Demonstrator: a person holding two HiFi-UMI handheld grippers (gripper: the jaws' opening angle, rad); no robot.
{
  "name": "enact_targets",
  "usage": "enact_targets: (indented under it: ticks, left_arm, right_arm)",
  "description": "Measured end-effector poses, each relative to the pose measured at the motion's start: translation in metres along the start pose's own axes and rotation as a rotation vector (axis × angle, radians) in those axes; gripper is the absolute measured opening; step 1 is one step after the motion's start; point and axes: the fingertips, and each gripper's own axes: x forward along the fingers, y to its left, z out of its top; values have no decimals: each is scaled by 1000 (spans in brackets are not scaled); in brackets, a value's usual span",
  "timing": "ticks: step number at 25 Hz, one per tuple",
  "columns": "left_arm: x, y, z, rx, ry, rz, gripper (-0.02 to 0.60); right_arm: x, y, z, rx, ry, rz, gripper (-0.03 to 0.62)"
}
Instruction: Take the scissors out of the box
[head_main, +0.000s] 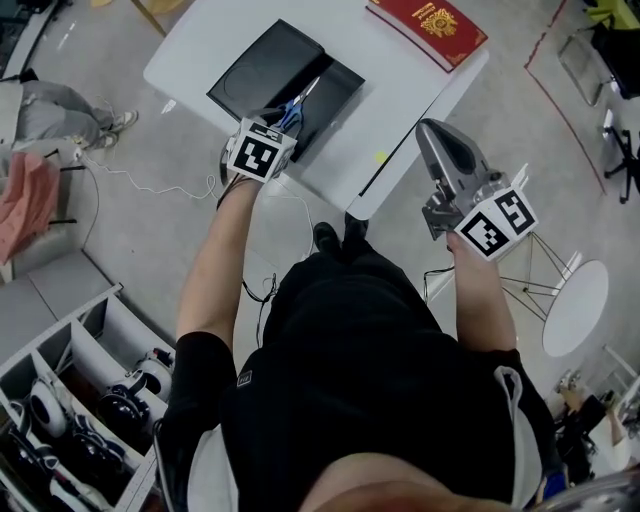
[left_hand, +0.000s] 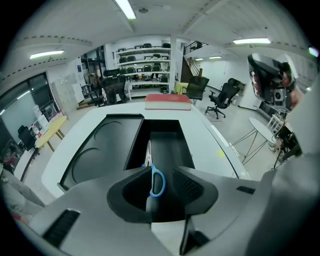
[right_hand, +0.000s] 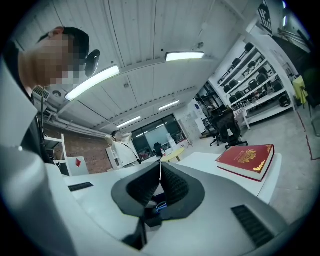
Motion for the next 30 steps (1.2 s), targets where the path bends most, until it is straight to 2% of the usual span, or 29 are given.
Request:
enact_targets:
  ticks: [7,10,14,17,19,24,28,30]
  left_arm:
    - [26,25,-12,18,127,73,140]
    - [36,27,-19,12,184,71,119]
    - [50,18,-21,44,258,42,117]
    - [54,16,-27,89,336,46,117]
    - [57,15,-31,92,371,43,117]
    - [63,14,-20,80,360,48,120]
    - [58,-1,-11,61,338,-1,121]
    - [54,3,-7,57,322,25,123]
  right_arm:
    - [1,-15,-6,28,-6,8,29]
    - [2,-22,-10,45,-15,10,29]
    - [-1,-32,-11,62,-24,7,29]
    - [-4,-35,-9,64,-27,4,29]
    - [-5,-39,-7,61,-31,2,31]
    - [-7,-43,-5,61,-36,3,29]
    - [-13,-45,-4,63,-36,-1,31]
    - [-15,-47,-2,62,-38,-4,29]
